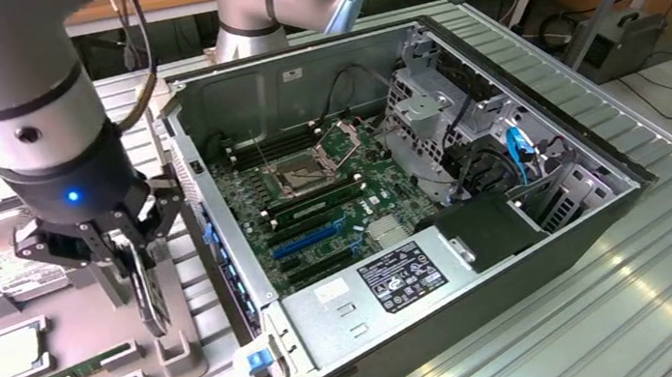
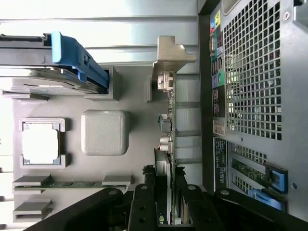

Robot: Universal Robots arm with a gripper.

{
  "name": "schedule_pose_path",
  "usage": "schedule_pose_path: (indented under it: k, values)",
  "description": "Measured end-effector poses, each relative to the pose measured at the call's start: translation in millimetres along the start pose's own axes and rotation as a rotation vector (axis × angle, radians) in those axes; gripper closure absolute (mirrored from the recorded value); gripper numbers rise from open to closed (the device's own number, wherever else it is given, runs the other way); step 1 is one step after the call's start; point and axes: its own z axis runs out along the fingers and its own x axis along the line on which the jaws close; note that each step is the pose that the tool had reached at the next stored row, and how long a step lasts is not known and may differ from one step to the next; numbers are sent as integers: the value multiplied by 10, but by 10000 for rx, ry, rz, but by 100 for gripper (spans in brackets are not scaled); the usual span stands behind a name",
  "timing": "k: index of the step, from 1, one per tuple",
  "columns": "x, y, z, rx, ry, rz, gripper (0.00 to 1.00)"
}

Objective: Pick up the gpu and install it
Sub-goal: 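Pick up the gpu and move the gpu toward the slot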

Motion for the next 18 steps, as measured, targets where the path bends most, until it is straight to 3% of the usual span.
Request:
schedule_pose_path:
  k: [1,4,6,15,18]
  values:
    - [-3,1,-43,-1,6,0,74]
    - [-53,4,-348,-16,40,0,74]
    - [-84,-4,-477,-16,54,1,74]
    - [-267,-64,-931,-23,122,-7,74]
    - [-411,-81,-1132,-33,190,-13,74]
